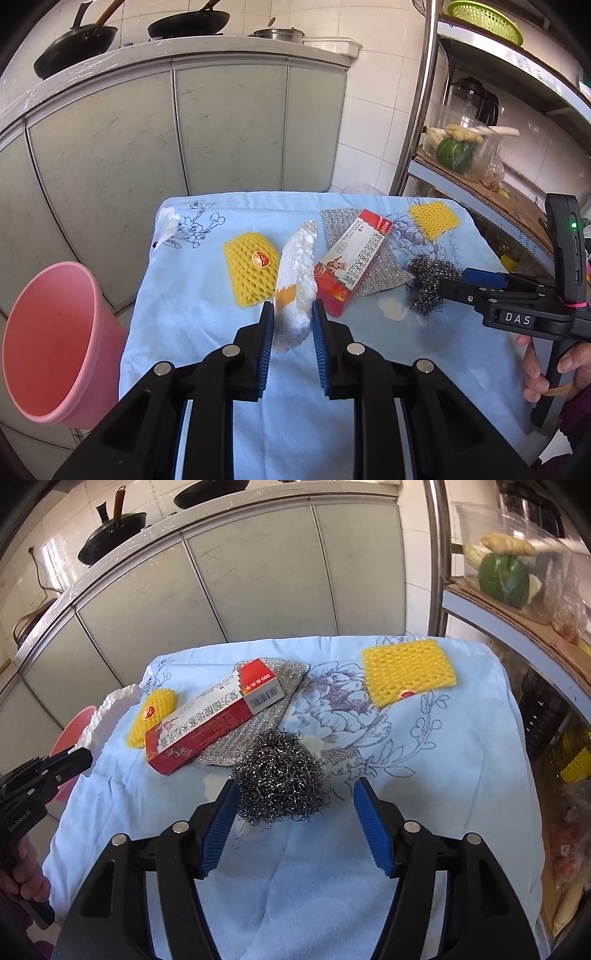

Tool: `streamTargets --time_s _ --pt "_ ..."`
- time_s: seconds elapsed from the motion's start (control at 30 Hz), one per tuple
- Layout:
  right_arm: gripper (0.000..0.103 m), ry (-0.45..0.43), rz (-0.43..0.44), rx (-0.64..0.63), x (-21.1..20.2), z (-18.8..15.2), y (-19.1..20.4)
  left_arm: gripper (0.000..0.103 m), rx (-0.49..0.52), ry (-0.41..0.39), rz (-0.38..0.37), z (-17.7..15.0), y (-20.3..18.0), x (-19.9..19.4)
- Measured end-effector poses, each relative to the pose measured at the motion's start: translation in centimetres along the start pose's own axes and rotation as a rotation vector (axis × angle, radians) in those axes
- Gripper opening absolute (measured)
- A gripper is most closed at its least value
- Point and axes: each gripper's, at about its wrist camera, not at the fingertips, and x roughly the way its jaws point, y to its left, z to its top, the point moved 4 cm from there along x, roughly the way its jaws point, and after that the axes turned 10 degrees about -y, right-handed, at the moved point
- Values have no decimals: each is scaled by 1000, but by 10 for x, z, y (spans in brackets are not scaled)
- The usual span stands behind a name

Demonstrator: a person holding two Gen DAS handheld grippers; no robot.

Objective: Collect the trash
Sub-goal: 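Close the right tool on the steel wool ball while the left tool holds the foam, then carry the foam strip and steel wool ball over the pink bucket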

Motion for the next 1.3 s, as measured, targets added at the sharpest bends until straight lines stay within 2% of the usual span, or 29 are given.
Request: streamTargets --time_s 0.2,0.33,0.73,1.03,1.3 --pt "63 -9 12 -26 2 -1 8 20 -17 -5 3 0 3 -6" --pt "49 -10 21 -31 1 -1 8 20 -25 -6 4 -1 5 -8" --pt "24 3 7 -36 -5 -5 6 20 -36 -17 -7 -2 5 -16" --pt "24 -38 16 -19 -25 -4 8 20 -55 -37 -5 -1 8 -28" --pt "24 -92 59 -61 -45 5 30 20 -74 -59 -8 0 11 -37"
